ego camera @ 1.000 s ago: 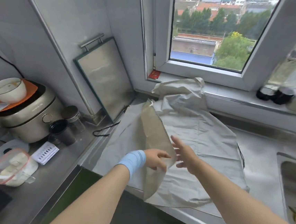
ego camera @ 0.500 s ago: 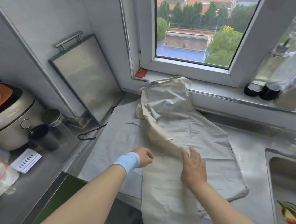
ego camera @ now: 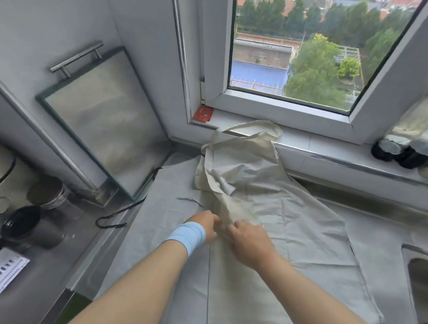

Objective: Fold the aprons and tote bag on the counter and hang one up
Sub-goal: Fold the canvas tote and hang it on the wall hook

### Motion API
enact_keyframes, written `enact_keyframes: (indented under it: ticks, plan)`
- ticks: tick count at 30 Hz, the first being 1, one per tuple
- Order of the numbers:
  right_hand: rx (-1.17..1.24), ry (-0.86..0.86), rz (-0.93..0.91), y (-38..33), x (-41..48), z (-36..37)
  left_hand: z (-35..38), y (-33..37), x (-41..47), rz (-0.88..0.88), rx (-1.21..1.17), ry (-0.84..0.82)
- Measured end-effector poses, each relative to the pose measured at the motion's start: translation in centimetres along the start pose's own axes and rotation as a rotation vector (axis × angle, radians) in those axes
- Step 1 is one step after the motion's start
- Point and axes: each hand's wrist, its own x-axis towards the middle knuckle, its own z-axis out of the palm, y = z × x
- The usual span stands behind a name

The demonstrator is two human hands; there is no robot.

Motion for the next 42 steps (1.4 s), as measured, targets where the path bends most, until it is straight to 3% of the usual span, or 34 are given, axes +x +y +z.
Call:
enact_keyframes:
  ticks: [7,12,16,19,21,23,24,27,32,34,36,38,42]
  plan:
    - [-0.03,-0.014,0.086,1.9,2.5,1.7,1.0,-1.7,3.1,0.049,0.215,-0.083]
    - [0.327,-0.028,0.163,3.5,2.3,0.3,-0.6,-0.7,3.2,0.01,0.212,-0.194]
    - [0.653,0.011,0.446,5.0,2.4,-2.1,-3.3,1.0,2.4,0.022,-0.48,-0.315]
    - [0.902,0.132,0.647,6.1,2.6,-4.6,-5.5,4.1,1.7,0.062,-1.085,-0.254]
    - [1.265,0.198,0.735,6.8,2.6,-6.5,-6.4,6.4,1.7,0.078,-1.298,-0.185]
    - [1.684,0.078,0.742,7.5,2.1,-8.2,-6.5,8.4,2.1,0.107,-1.388,-0.163]
    - [1.757,0.006,0.692,7.9,1.6,-8.9,-6.4,9.2,2.3,0.115,-1.385,-0.159]
    - [1.684,0.012,0.639,9.5,-0.3,-9.5,-5.6,11.3,2.7,0.089,-1.094,-0.088]
    - [1.58,0.274,1.028,12.7,-2.5,-6.7,-4.4,11.9,4.6,0.053,-0.807,0.015]
    - [1.419,0.299,1.11,13.5,-3.0,-5.1,-4.0,11.7,5.6,0.101,-0.374,0.086]
    - [1.26,0.249,1.112,13.7,-3.4,-3.5,-3.4,11.7,6.6,0.137,0.031,0.099]
    - [1.096,0.139,1.069,13.6,-3.8,-2.2,-2.9,11.7,7.2,0.123,0.28,0.056]
    - [1.066,0.004,0.992,12.3,-4.0,-0.9,-2.5,10.7,7.8,-0.004,0.425,-0.026]
